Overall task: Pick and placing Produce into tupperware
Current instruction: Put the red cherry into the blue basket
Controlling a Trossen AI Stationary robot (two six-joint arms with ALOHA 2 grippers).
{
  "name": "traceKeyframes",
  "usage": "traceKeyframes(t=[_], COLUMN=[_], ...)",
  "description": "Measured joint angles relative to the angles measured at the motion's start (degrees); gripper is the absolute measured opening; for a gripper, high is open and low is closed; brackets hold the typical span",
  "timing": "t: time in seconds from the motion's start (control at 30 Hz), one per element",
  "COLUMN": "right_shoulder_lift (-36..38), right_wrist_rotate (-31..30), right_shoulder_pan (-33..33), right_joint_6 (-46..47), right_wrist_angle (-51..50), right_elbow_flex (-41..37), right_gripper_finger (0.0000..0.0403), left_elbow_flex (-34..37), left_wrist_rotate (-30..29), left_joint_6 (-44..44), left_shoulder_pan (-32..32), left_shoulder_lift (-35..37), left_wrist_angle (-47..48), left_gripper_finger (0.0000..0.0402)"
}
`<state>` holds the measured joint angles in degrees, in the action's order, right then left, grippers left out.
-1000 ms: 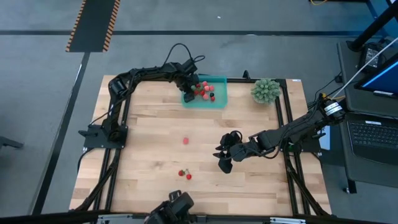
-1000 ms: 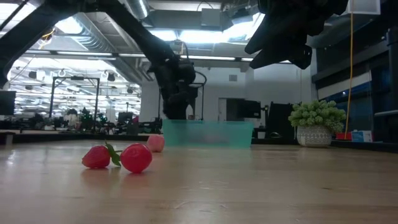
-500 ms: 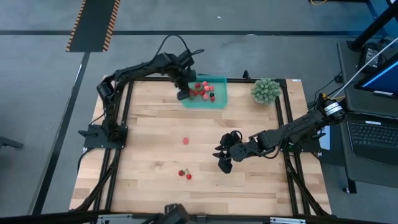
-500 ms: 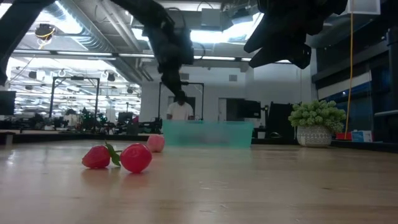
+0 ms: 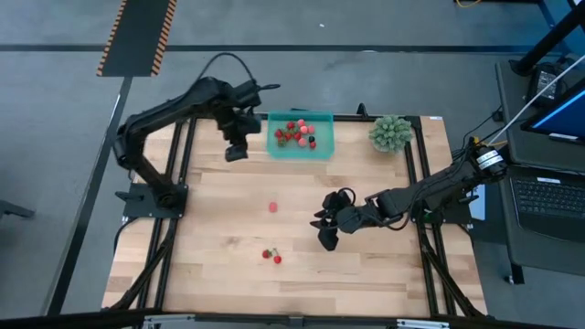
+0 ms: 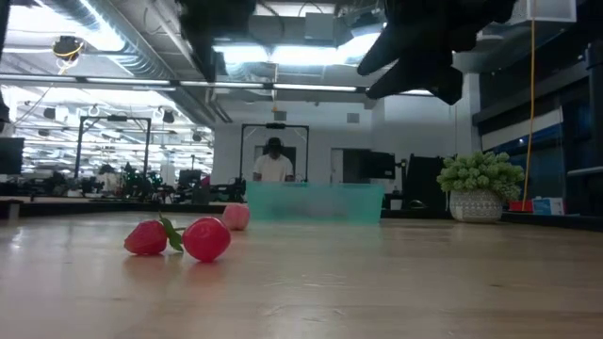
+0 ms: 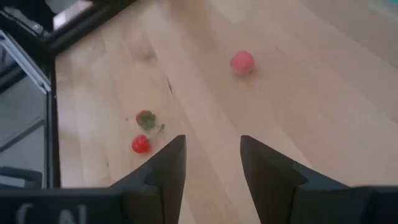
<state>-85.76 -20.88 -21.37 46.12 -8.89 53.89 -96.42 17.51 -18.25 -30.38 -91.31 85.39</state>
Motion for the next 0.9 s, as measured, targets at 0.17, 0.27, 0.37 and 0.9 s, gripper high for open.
traceKeyframes(t=[0.17,0.27,0.37,0.9], right_shoulder_lift=[-0.42,-2.56,-5.99,-21.84], right_wrist_rotate=[0.77,4.29,6.72,11.91], right_shoulder_pan=[0.6,0.57,0.38,-0.17], right_joint_6=[-1.23,-3.78,-6.01,-18.16], right_wrist_angle=[5.57,10.73,16.42,17.41], right_elbow_flex=[0.0,0.0,0.02,10.77], right_gripper_finger=[0.0157,0.0177,0.0212,0.0262], left_elbow_flex=[0.0,0.96,3.74,32.76], left_wrist_rotate=[-0.01,-0.03,-0.01,-2.93], left_joint_6=[3.12,5.45,7.77,25.79], left_shoulder_pan=[1.88,3.36,5.35,20.26], left_shoulder_lift=[6.95,11.65,16.98,41.39], left_wrist_angle=[1.61,1.74,1.34,-23.86], left_gripper_finger=[0.0196,0.0196,0.0195,0.0195])
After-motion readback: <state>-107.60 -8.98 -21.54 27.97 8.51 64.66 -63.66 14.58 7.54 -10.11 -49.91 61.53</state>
